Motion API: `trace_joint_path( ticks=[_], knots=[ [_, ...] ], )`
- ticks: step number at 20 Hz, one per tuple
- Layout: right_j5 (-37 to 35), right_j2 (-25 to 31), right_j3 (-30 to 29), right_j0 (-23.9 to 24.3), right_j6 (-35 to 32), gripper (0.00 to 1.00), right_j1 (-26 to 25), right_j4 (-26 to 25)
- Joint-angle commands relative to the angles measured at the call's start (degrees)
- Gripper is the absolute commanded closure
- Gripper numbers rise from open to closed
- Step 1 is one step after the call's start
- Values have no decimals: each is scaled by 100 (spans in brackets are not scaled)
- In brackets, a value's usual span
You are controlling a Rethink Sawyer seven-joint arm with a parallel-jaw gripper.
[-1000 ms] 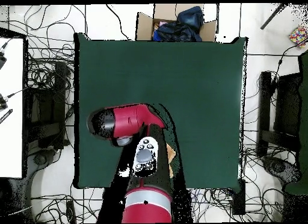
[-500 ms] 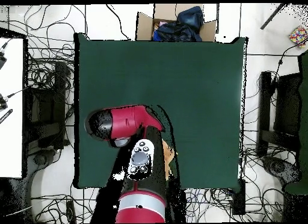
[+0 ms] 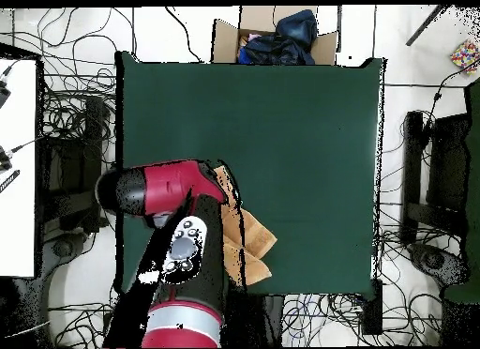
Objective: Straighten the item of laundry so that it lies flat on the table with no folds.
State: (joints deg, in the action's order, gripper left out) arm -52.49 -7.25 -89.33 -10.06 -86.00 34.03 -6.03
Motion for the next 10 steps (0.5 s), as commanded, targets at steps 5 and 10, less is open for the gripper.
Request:
trace_joint_path(
  ticks=[5, 10],
  knots=[
    [-677, 91, 475, -326, -2043, 100, -81, 596],
    [-566, 132, 315, -364, -2023, 100, 78, 663]
  ],
)
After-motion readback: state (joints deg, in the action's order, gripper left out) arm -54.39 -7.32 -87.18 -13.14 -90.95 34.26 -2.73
